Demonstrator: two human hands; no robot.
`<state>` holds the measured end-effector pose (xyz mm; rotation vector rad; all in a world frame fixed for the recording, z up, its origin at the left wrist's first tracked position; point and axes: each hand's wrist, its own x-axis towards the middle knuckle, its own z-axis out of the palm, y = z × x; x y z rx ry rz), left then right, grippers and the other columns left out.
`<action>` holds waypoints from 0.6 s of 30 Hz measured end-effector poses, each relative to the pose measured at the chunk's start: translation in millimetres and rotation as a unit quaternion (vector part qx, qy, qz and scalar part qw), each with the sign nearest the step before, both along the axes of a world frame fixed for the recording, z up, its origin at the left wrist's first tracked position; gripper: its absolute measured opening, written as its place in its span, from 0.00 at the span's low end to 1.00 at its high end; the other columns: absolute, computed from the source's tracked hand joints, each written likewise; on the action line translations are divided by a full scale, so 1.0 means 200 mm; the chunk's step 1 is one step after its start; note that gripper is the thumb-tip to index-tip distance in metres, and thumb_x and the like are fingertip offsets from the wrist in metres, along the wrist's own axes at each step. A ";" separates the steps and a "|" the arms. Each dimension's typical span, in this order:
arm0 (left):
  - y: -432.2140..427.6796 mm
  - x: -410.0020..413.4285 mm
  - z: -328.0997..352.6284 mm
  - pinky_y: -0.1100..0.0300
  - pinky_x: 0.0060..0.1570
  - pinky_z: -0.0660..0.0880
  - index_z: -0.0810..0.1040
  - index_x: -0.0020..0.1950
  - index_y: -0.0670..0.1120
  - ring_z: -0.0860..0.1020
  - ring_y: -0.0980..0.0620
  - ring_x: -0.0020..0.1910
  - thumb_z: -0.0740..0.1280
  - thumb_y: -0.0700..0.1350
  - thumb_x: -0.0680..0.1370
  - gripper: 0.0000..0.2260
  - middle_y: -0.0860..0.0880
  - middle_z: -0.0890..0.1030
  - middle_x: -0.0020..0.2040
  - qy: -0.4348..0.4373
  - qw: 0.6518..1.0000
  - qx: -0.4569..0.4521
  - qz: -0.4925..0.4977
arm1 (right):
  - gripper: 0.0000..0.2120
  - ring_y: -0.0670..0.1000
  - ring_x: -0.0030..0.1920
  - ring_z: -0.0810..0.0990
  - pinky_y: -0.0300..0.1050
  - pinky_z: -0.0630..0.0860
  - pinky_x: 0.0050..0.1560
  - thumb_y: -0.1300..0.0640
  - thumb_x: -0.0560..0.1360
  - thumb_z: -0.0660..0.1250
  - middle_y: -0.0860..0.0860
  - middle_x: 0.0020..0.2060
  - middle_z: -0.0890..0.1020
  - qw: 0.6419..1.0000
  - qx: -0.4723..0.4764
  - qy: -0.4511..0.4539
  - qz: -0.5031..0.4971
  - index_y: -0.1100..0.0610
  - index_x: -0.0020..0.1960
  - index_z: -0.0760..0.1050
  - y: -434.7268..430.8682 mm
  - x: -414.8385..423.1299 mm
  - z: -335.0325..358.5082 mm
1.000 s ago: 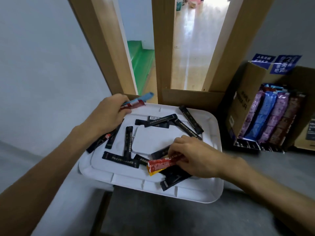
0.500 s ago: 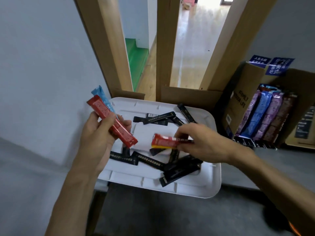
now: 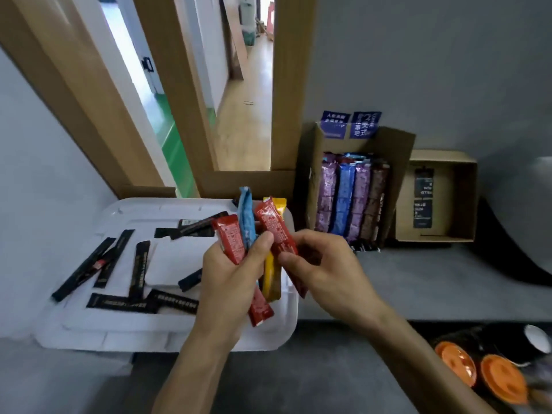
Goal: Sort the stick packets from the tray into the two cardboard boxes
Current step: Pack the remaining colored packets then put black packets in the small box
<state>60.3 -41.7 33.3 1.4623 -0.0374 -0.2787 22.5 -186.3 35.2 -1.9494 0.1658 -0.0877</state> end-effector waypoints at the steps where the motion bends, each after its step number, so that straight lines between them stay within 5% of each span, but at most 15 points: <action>1: -0.04 -0.02 0.01 0.60 0.40 0.77 0.79 0.48 0.48 0.82 0.57 0.35 0.70 0.53 0.72 0.11 0.54 0.82 0.33 0.012 1.000 -0.019 -0.007 | 0.05 0.47 0.46 0.84 0.51 0.82 0.48 0.57 0.79 0.69 0.46 0.43 0.85 1.000 0.009 -0.003 0.005 0.50 0.52 0.83 -0.05 -0.02 -0.01; 5: -0.17 -0.08 0.01 0.62 0.37 0.76 0.76 0.46 0.47 0.77 0.58 0.30 0.70 0.50 0.71 0.10 0.55 0.77 0.30 0.015 1.000 -0.021 -0.001 | 0.06 0.44 0.40 0.83 0.42 0.79 0.40 0.59 0.79 0.69 0.47 0.39 0.84 0.997 0.069 -0.005 0.041 0.51 0.49 0.83 -0.21 -0.06 -0.03; 9: -0.27 -0.13 -0.01 0.58 0.39 0.78 0.77 0.49 0.45 0.79 0.55 0.31 0.71 0.46 0.73 0.08 0.50 0.76 0.30 0.048 0.997 -0.028 0.059 | 0.05 0.44 0.46 0.85 0.41 0.82 0.47 0.59 0.78 0.69 0.49 0.45 0.86 0.991 0.103 0.019 0.087 0.51 0.51 0.83 -0.32 -0.08 -0.03; 14: -0.28 -0.11 -0.03 0.62 0.35 0.75 0.74 0.41 0.47 0.75 0.59 0.27 0.70 0.44 0.78 0.08 0.52 0.75 0.29 0.027 0.981 -0.035 0.188 | 0.05 0.47 0.46 0.83 0.50 0.83 0.50 0.54 0.76 0.72 0.48 0.46 0.84 0.993 0.044 -0.023 -0.106 0.54 0.50 0.83 -0.44 0.03 -0.09; 18: -0.27 -0.09 -0.03 0.65 0.31 0.75 0.75 0.41 0.47 0.75 0.59 0.27 0.70 0.43 0.78 0.07 0.52 0.76 0.29 0.023 0.979 -0.044 0.200 | 0.09 0.43 0.43 0.76 0.25 0.71 0.42 0.51 0.76 0.72 0.50 0.49 0.77 0.977 -0.059 -0.053 -0.198 0.54 0.52 0.82 -0.43 0.17 -0.13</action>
